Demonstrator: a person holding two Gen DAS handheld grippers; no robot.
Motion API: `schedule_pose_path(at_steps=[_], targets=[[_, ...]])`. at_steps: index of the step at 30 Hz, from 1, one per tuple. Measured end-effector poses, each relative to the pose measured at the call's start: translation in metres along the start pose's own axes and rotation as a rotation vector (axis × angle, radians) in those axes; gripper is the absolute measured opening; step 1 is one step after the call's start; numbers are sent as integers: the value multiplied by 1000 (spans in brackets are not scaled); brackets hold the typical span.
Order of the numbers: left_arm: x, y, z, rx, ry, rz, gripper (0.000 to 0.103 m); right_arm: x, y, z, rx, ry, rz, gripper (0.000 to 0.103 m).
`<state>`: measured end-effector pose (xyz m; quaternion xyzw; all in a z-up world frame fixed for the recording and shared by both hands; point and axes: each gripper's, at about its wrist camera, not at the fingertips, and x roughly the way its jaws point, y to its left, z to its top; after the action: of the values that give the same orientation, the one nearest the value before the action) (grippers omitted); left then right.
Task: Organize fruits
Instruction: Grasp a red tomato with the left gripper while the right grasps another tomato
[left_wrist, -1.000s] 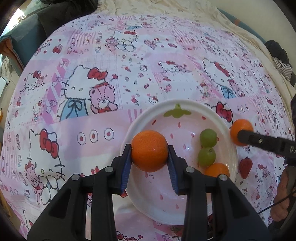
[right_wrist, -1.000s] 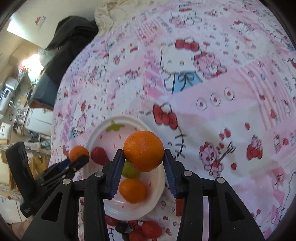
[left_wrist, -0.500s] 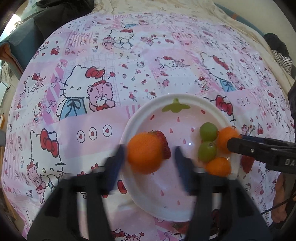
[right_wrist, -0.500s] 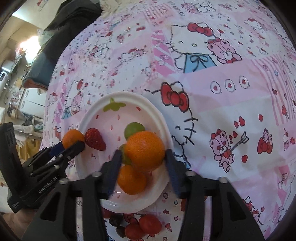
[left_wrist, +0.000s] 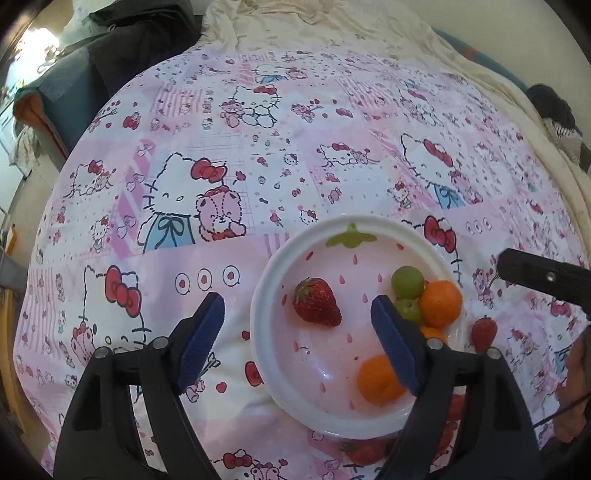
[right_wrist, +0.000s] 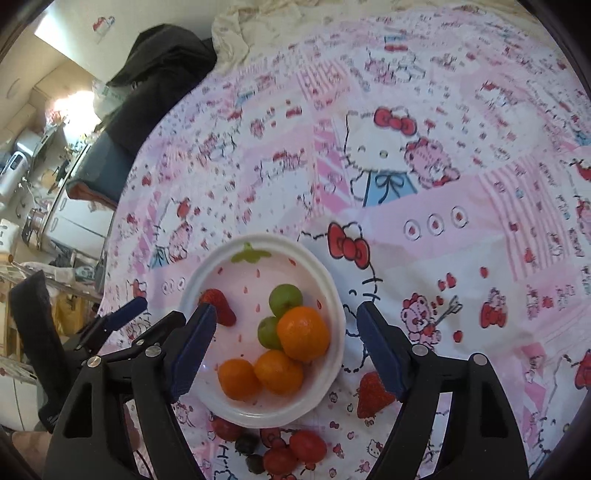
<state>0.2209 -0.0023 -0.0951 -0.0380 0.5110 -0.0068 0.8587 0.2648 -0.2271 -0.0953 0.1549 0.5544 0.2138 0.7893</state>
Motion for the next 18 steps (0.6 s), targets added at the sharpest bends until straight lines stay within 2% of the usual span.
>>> schedule_pose_path(at_steps=[10, 18], targets=[[-32, 12, -9, -56, -42, -5, 79, -46, 8, -16, 9, -80, 27, 81], [-63, 20, -21, -72, -85, 4, 79, -74, 7, -38, 21, -149, -7, 81]])
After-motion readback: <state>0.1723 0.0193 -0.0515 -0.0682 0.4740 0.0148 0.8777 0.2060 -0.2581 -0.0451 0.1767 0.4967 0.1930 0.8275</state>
